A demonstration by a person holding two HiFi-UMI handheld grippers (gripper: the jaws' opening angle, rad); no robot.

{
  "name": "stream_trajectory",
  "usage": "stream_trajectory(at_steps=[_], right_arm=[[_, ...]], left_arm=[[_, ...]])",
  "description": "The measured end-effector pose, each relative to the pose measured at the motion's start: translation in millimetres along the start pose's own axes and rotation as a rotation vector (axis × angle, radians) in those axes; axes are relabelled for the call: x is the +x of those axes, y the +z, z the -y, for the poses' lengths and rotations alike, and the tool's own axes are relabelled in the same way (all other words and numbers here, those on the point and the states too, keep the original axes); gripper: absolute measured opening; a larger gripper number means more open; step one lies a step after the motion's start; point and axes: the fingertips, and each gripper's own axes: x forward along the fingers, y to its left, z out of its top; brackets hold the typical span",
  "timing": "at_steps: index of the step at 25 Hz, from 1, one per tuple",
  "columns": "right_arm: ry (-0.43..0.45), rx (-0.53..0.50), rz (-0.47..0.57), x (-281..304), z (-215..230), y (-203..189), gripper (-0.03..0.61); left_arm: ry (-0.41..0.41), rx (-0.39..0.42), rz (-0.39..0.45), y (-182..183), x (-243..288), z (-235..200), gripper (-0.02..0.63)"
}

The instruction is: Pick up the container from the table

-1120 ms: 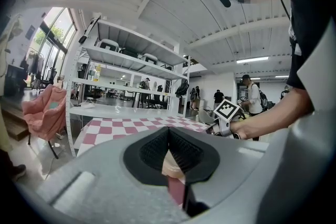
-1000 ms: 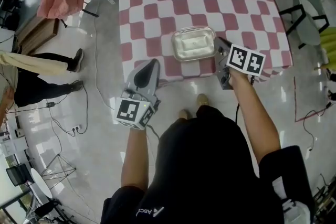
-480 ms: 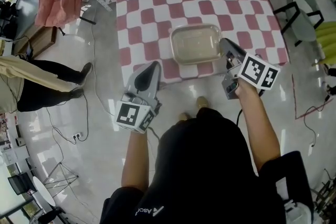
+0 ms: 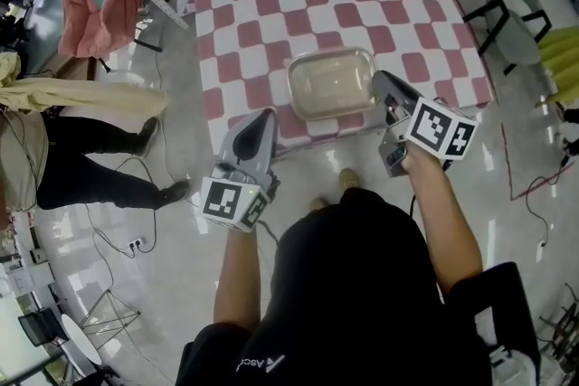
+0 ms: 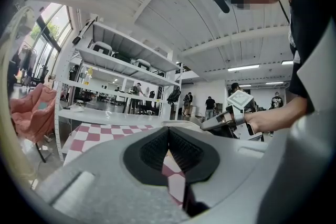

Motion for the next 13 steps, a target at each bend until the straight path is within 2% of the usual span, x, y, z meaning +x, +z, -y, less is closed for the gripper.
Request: stream_trajectory(at_steps=[13], right_arm=[[0.003, 0.006, 0.007, -14, -4, 0, 0.037]], left_arm=[[0.008, -0.010, 0.009, 4, -8, 8, 0.011]])
